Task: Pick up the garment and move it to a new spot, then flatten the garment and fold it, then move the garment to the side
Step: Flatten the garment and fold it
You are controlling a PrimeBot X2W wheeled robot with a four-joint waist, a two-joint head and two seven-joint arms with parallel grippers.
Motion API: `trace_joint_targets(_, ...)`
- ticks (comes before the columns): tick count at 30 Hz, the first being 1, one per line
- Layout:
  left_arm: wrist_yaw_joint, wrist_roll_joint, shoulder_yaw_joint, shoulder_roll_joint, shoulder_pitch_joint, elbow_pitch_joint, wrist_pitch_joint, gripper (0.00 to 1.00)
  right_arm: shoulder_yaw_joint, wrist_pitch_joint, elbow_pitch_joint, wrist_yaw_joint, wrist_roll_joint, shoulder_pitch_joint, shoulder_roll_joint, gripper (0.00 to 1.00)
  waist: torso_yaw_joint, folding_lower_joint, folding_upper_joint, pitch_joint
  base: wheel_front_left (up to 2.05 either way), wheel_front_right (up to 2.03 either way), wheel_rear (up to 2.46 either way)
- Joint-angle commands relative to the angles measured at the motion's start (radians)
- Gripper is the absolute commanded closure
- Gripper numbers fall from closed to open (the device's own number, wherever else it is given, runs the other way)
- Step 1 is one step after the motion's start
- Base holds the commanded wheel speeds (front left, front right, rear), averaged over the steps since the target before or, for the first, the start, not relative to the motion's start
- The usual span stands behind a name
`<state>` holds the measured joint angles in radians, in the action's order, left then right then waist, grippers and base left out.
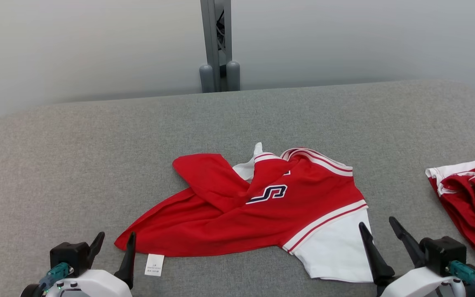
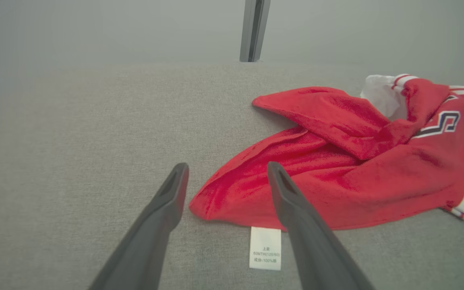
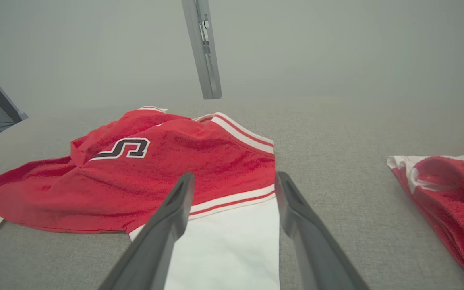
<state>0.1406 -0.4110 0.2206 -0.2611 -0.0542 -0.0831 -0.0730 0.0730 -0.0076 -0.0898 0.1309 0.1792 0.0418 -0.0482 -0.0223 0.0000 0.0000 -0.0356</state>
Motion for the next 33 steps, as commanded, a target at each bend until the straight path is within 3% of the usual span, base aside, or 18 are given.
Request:
trace_joint_targets(1,-0.008,-0.012,0.000,-0.003,0.009,-0.011,-0.017,0.00,0.002,0.005,-0.009,0.000,0.005,0.014,-0.005,0.00,-0.001,0.0000,0.0000,-0.014,0.00,0.00,0.00)
trace_joint_targets(7,-0.015,-0.052,-0.005,-0.015,0.028,-0.065,-0.099,0.00,0.011,0.030,-0.065,0.000,0.019,0.047,-0.005,0.00,-0.014,0.0000,0.0000,-0.052,0.00,0.00,0.00)
trace_joint_targets(23,-0.055,-0.111,-0.027,-0.020,0.129,-0.197,-0.097,0.00,0.023,0.025,-0.235,0.000,0.030,-0.045,-0.005,0.00,-0.030,0.0000,0.0000,-0.144,0.00,0.00,0.00)
trace_joint_targets(24,-0.058,-0.112,-0.028,-0.021,0.134,-0.205,-0.096,0.06,0.028,0.030,-0.244,0.000,0.030,-0.050,-0.005,0.00,-0.031,0.0000,0.0000,-0.147,0.00,0.00,0.00)
trace_joint_targets(25,-0.061,-0.116,-0.027,-0.021,0.138,-0.213,-0.098,0.19,0.032,0.029,-0.252,0.000,0.030,-0.055,-0.005,0.00,-0.033,0.0000,0.0000,-0.151,0.00,0.00,0.00)
trace_joint_targets(27,-0.068,-0.117,-0.024,-0.020,0.150,-0.222,-0.098,0.66,0.041,0.029,-0.267,0.000,0.034,-0.066,-0.005,0.00,-0.035,0.0000,0.0000,-0.158,0.00,0.00,0.00)
trace_joint_targets(28,-0.072,-0.120,-0.021,-0.020,0.154,-0.227,-0.099,1.00,0.045,0.035,-0.275,0.000,0.037,-0.068,-0.005,0.00,-0.036,0.0000,0.0000,-0.160,0.00,0.00,0.00)
trace_joint_targets(29,-0.071,-0.122,-0.019,-0.018,0.154,-0.233,-0.103,1.00,0.048,0.035,-0.280,0.000,0.041,-0.071,-0.005,0.35,-0.037,0.0000,0.0000,-0.163,0.00,0.00,0.00)
trace_joint_targets(30,-0.066,-0.120,-0.019,-0.018,0.153,-0.239,-0.105,1.00,0.051,0.031,-0.283,0.000,0.043,-0.073,-0.004,0.60,-0.038,0.0000,0.0000,-0.165,0.00,0.00,0.00)
trace_joint_targets(31,-0.060,-0.121,-0.020,-0.017,0.153,-0.240,-0.104,1.00,0.054,0.031,-0.287,0.000,0.047,-0.075,-0.004,0.93,-0.038,0.0000,0.0000,-0.166,0.00,0.00,0.00)
trace_joint_targets(32,-0.056,-0.123,-0.021,-0.015,0.152,-0.241,-0.107,1.00,0.052,0.026,-0.289,0.000,0.051,-0.077,-0.003,1.00,-0.038,0.0000,0.0000,-0.168,0.00,0.00,0.00)
trace_joint_targets(33,-0.050,-0.120,-0.023,-0.016,0.153,-0.238,-0.101,1.00,0.050,0.023,-0.289,0.000,0.052,-0.079,-0.003,1.00,-0.038,0.0000,0.0000,-0.170,0.00,0.00,0.00)
